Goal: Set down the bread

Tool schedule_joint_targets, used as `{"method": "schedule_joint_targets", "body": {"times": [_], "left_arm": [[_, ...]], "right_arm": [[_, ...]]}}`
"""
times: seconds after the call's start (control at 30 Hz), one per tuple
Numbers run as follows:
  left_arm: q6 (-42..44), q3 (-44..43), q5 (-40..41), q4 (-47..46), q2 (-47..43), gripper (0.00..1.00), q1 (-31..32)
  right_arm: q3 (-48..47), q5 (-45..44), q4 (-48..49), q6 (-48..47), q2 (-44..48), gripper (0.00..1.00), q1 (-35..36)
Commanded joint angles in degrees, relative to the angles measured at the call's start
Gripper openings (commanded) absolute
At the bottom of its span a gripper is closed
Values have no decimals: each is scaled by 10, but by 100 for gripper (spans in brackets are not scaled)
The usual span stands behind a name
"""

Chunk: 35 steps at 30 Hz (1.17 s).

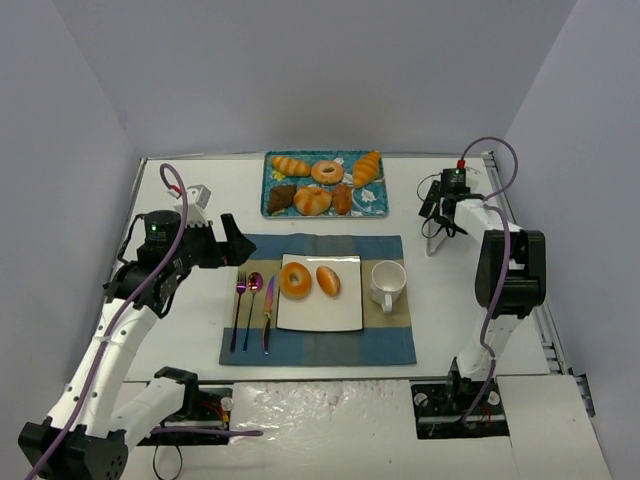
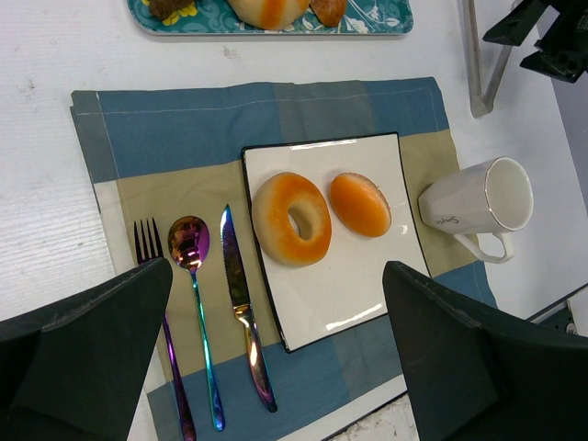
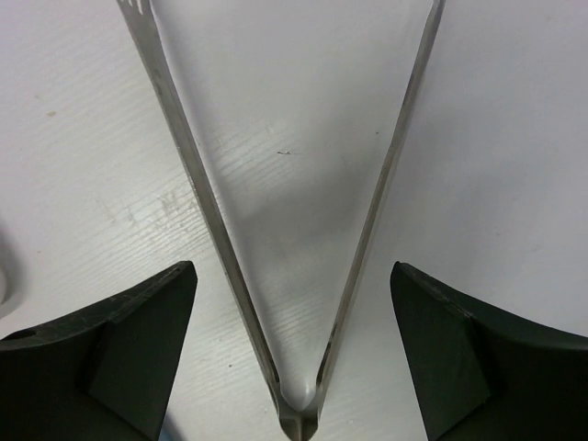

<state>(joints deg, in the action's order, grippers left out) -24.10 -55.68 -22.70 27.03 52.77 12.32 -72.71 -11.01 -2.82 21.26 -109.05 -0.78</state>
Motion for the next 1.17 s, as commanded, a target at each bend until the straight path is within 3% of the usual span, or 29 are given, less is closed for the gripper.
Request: {"method": "schedule_joint_targets", "body": {"times": [0.0, 0.1, 0.23, 0.33, 0.63, 0.8, 1.13], "left_arm": [[5, -9, -6, -36, 1, 97, 3], [5, -9, -6, -36, 2, 97, 3], [5, -9, -6, -36, 3, 97, 3], [5, -9, -5, -34, 2, 97, 3], [4, -9, -9, -36, 0, 97, 2], [4, -9, -9, -37, -3, 97, 3], [4, -7, -9, -36, -6, 97, 3]], "right_arm": [[-6, -17, -11, -4, 83, 85, 1], [0, 6, -12, -7, 119, 87, 4], [13, 45, -12, -12, 197, 100, 31], [21, 72, -8, -13, 250, 100, 50], [86, 80, 0, 2, 427, 100, 197], [122, 93, 6, 4, 472, 100, 234], [156, 104, 50, 21, 500, 100, 245]]}}
